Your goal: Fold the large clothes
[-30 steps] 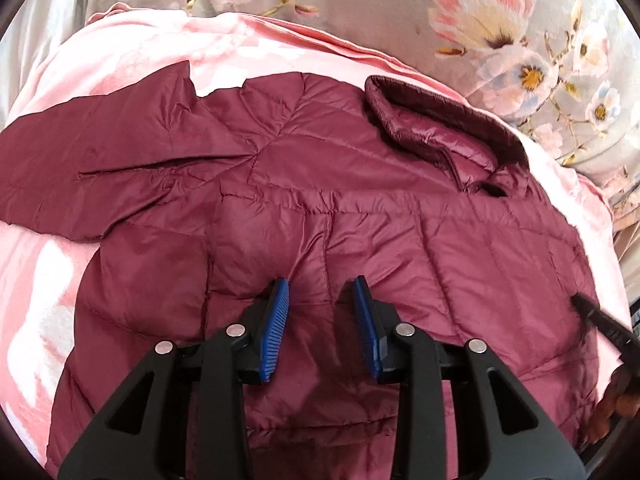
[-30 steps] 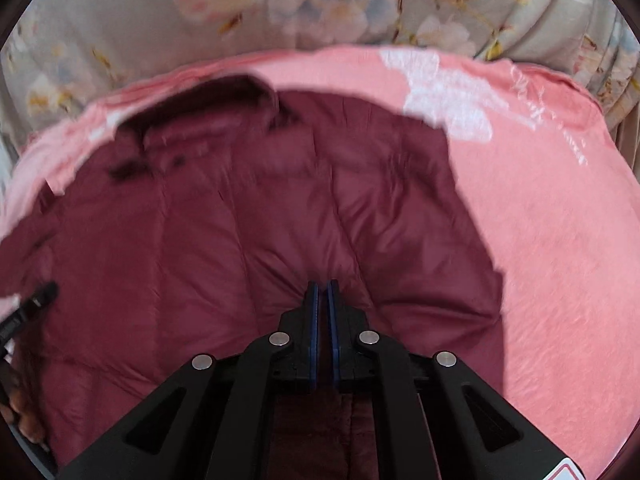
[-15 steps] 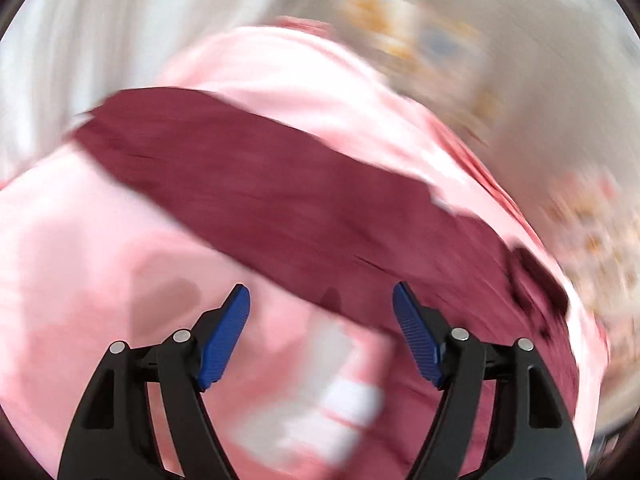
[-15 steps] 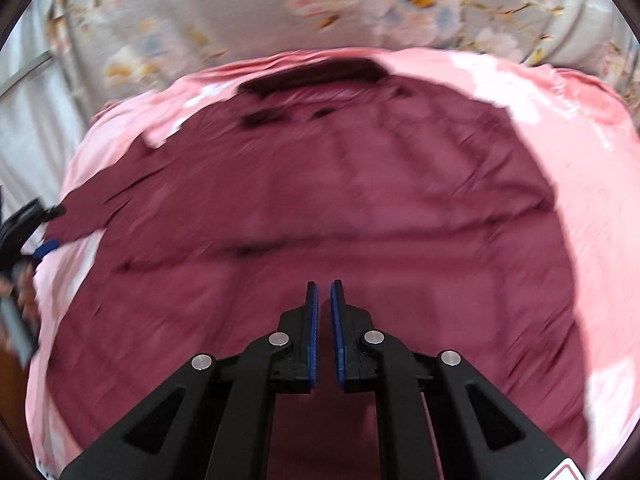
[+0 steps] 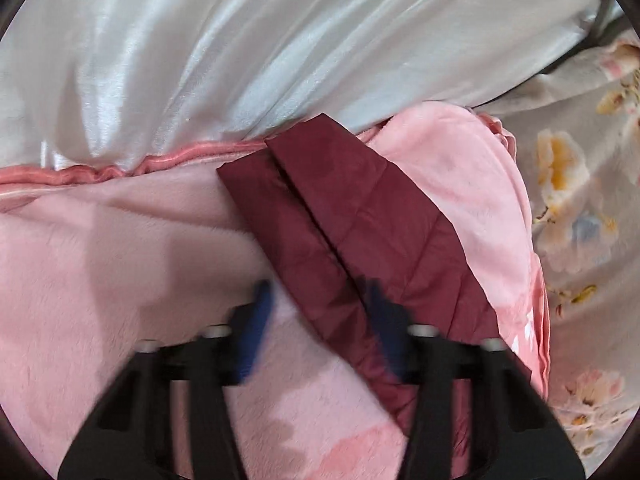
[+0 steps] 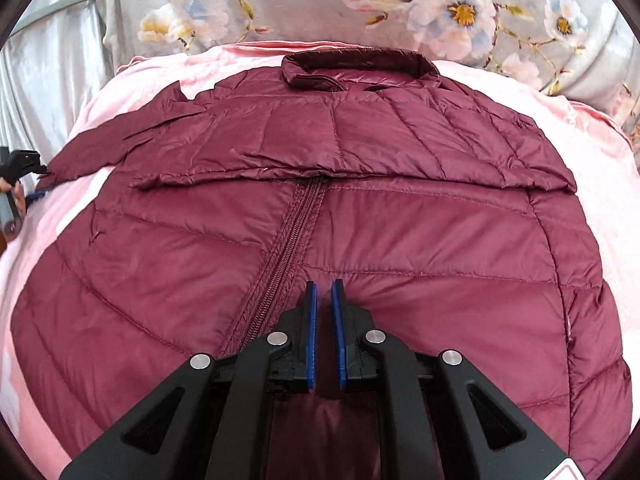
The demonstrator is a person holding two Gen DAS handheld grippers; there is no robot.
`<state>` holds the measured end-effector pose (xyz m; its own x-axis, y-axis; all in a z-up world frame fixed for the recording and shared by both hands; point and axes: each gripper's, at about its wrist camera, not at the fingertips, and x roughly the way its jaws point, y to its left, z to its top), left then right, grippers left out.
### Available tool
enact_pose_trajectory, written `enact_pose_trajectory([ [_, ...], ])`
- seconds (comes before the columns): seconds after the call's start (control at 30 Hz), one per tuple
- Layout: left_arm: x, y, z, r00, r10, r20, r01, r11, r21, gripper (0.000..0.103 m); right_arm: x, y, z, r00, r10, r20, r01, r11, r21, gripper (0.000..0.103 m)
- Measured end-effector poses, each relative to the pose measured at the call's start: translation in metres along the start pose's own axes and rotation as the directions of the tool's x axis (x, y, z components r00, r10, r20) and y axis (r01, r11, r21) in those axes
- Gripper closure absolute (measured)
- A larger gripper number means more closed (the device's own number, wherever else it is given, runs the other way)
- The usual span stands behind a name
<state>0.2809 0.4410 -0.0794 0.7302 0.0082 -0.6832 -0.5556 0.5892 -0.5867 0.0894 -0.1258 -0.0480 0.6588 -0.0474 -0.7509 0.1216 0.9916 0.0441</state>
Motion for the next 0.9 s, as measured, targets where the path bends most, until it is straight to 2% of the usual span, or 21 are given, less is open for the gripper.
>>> enact_pose_trajectory([
  [0.07,-0.002,-0.01,0.003,1.0,-0.015,-0.01,0.016,1.0,0.026,0.101,0.001,-0.006,0.0,1.0,0.021,-0.001,-0.021,1.0,0.018,0.093],
  [0.13,-0.011,-0.024,0.013,0.999,-0.051,0.014,0.05,0.996,0.069,0.103,0.001,-0.008,-0.001,0.999,0.036,0.0,-0.036,0.999,0.035,0.093],
  [0.2,-0.034,-0.058,0.01,0.993,-0.108,0.042,0.101,0.983,0.156,0.103,0.002,-0.008,-0.001,0.999,0.041,0.0,-0.041,0.998,0.045,0.093],
  [0.3,-0.081,-0.13,-0.014,0.971,-0.231,0.066,0.195,0.918,0.345,0.103,0.002,-0.006,-0.001,1.0,0.031,-0.003,-0.03,0.999,0.037,0.093],
  [0.4,-0.135,-0.208,-0.06,0.922,-0.387,0.027,0.319,0.795,0.516,0.103,0.002,-0.006,-0.001,0.999,0.033,-0.002,-0.033,0.999,0.041,0.093],
  [0.47,-0.172,-0.261,-0.111,0.871,-0.487,-0.058,0.414,0.667,0.62,0.103,0.001,-0.008,-0.001,0.999,0.047,0.001,-0.047,0.997,0.055,0.093],
  [0.5,-0.182,-0.277,-0.129,0.855,-0.511,-0.093,0.442,0.62,0.648,0.103,0.001,-0.01,-0.001,0.998,0.057,0.004,-0.058,0.996,0.069,0.093],
  [0.53,-0.195,-0.301,-0.163,0.829,-0.536,-0.16,0.484,0.543,0.687,0.103,-0.001,-0.012,-0.001,0.998,0.066,0.009,-0.067,0.994,0.09,0.093],
  [0.6,-0.205,-0.336,-0.225,0.788,-0.547,-0.283,0.55,0.42,0.722,0.103,-0.005,-0.019,-0.003,0.996,0.088,0.016,-0.089,0.987,0.135,0.09],
  [0.67,-0.204,-0.352,-0.281,0.77,-0.521,-0.368,0.585,0.346,0.734,0.103,-0.015,-0.03,-0.007,0.994,0.108,0.024,-0.111,0.978,0.178,0.085],
  [0.73,-0.19,-0.359,-0.332,0.766,-0.467,-0.441,0.609,0.308,0.731,0.103,-0.028,-0.04,-0.011,0.994,0.105,0.035,-0.11,0.975,0.195,0.079],
  [0.77,-0.179,-0.359,-0.352,0.765,-0.437,-0.474,0.621,0.305,0.722,0.103,-0.035,-0.047,-0.013,0.995,0.092,0.04,-0.098,0.976,0.196,0.078],
  [0.8,-0.167,-0.357,-0.371,0.763,-0.404,-0.505,0.633,0.307,0.711,0.103,-0.039,-0.053,-0.014,0.996,0.084,0.041,-0.09,0.976,0.197,0.075],
  [0.83,-0.149,-0.352,-0.393,0.76,-0.363,-0.539,0.645,0.323,0.692,0.103,-0.046,-0.062,-0.016,0.997,0.065,0.047,-0.073,0.977,0.202,0.073],
  [0.9,-0.124,-0.337,-0.427,0.77,-0.29,-0.569,0.638,0.353,0.684,0.103,-0.055,-0.077,-0.018,0.998,0.037,0.054,-0.048,0.974,0.222,0.068],
])
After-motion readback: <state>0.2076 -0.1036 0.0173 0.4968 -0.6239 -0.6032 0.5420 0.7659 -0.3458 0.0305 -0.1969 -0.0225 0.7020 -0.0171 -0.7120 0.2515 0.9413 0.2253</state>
